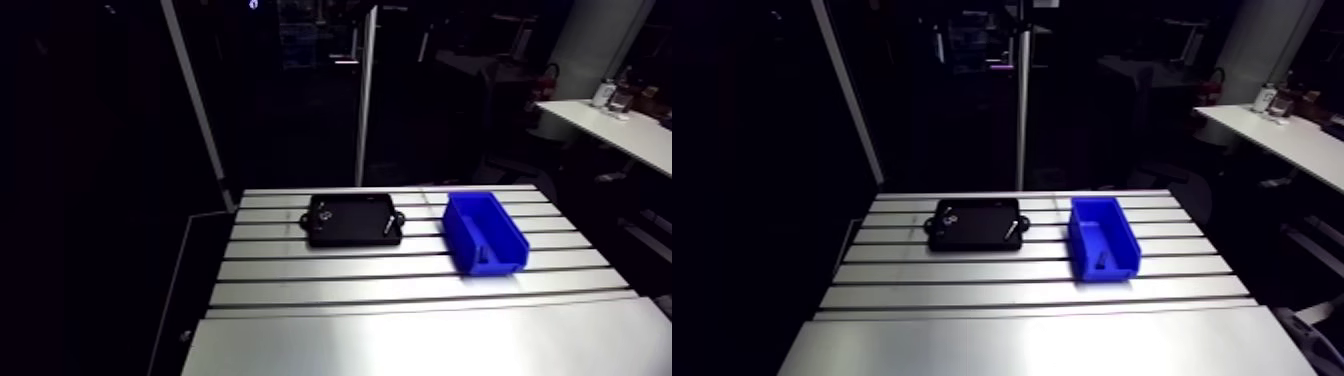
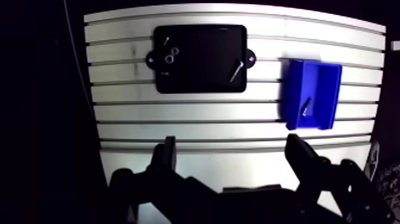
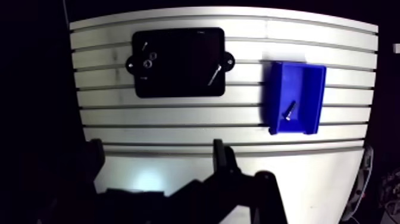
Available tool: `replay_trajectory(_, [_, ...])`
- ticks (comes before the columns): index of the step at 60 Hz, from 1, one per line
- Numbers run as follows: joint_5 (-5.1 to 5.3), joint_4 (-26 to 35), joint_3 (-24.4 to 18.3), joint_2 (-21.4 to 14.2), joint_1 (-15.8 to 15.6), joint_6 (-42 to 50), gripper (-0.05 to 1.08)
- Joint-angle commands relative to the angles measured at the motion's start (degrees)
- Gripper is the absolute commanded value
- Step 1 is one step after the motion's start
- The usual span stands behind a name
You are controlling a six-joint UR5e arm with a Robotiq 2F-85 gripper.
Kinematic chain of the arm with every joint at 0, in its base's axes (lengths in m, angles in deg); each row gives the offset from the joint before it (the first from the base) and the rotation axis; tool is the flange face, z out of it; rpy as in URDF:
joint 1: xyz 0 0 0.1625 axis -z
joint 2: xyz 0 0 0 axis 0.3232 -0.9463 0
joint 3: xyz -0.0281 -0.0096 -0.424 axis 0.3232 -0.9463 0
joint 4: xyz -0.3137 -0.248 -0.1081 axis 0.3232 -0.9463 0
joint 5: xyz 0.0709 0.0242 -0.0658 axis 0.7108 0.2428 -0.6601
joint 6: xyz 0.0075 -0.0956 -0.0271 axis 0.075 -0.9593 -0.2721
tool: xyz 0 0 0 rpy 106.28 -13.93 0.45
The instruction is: Pick up the M10 bolt from the tray and put it into the blue bin.
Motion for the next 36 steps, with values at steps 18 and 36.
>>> replay_trajectory(18, [-0.17, -0.2, 0.5, 0.0, -0.1, 0.1, 0.01])
replay_trajectory(36, [-0.09, -0.2, 0.6, 0.2, -0.1, 0.7, 0.01])
